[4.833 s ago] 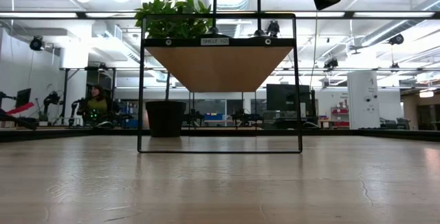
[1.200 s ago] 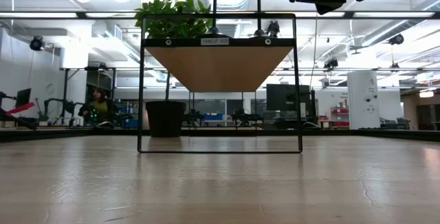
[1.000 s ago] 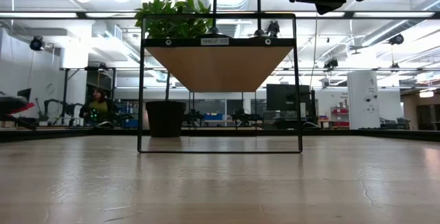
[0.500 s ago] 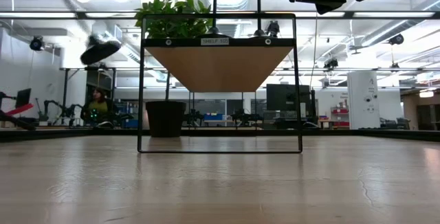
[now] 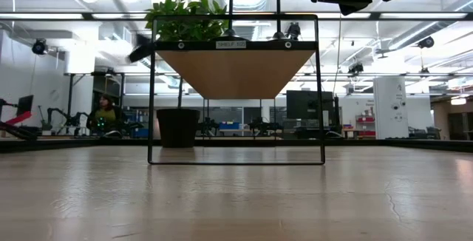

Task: Pick & Place candle stick holders
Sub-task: Put the black candle holder on the shelf

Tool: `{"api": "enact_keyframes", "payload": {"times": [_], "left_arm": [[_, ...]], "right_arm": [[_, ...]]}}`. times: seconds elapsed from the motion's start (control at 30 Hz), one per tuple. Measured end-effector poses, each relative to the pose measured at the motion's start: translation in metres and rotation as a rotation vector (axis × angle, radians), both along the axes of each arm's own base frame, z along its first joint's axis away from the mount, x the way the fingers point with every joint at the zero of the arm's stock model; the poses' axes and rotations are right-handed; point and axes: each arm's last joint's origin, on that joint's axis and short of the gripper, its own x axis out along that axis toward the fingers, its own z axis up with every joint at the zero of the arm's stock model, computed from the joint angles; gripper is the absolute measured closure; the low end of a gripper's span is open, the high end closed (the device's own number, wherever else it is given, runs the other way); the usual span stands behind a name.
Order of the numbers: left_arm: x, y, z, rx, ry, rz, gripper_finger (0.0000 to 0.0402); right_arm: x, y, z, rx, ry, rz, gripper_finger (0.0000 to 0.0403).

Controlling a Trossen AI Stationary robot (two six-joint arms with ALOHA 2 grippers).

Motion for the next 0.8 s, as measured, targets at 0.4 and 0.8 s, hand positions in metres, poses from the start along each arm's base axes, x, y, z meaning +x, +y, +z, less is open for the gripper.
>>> {"api": "enact_keyframes", "payload": {"times": [0.4,0.8], "left_arm": [[0.027,0.013,0.019,-0.060,0.000,-0.046,0.0271],[0.067,0.022,0.023,-0.119,0.106,-0.108,0.0270]], "right_arm": [[0.000,0.000,0.000,0.000,0.001,0.000,0.0360],[0.000,0.000,0.000,-0.001,0.001,0.000,0.0360]]}}
